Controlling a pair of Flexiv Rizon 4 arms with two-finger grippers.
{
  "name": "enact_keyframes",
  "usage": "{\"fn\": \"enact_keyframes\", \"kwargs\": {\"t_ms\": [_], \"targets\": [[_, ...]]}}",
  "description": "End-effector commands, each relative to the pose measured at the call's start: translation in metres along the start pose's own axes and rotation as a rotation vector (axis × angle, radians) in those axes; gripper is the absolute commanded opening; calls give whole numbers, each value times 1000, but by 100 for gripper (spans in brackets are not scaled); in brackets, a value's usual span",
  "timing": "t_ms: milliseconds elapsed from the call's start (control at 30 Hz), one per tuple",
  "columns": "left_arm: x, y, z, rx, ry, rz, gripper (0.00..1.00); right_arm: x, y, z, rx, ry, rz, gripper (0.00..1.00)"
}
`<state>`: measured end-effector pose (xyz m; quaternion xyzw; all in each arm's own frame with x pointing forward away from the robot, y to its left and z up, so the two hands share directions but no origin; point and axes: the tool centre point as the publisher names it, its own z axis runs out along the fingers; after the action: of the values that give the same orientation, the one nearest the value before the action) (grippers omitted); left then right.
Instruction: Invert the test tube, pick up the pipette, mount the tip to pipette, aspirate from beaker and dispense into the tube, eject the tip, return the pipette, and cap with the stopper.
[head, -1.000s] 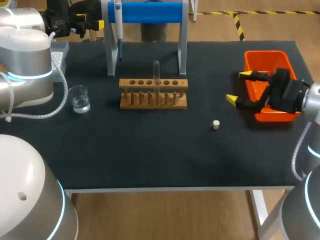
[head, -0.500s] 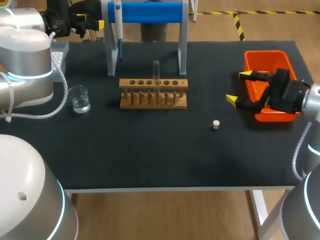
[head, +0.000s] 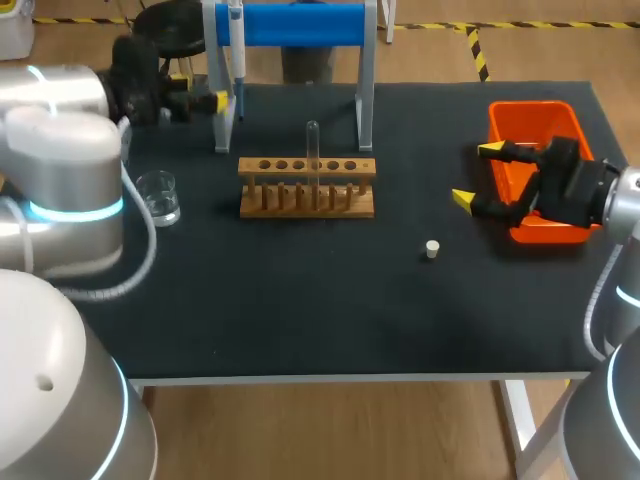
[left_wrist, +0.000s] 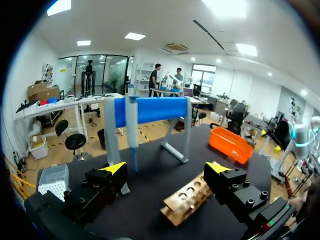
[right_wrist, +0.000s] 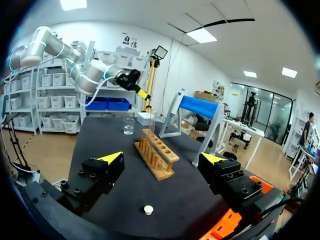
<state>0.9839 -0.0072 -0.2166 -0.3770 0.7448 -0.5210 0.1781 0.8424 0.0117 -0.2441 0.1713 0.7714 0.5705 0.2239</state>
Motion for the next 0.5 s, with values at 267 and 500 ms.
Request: {"fn": "enact_keyframes", "kwargs": {"t_ms": [267, 500], "targets": [[75, 57, -42, 33, 18, 100, 100, 0, 0, 0, -1, -2, 0, 100], [96, 69, -46, 30, 36, 130, 100, 0, 0, 0, -1, -2, 0, 100]]}}
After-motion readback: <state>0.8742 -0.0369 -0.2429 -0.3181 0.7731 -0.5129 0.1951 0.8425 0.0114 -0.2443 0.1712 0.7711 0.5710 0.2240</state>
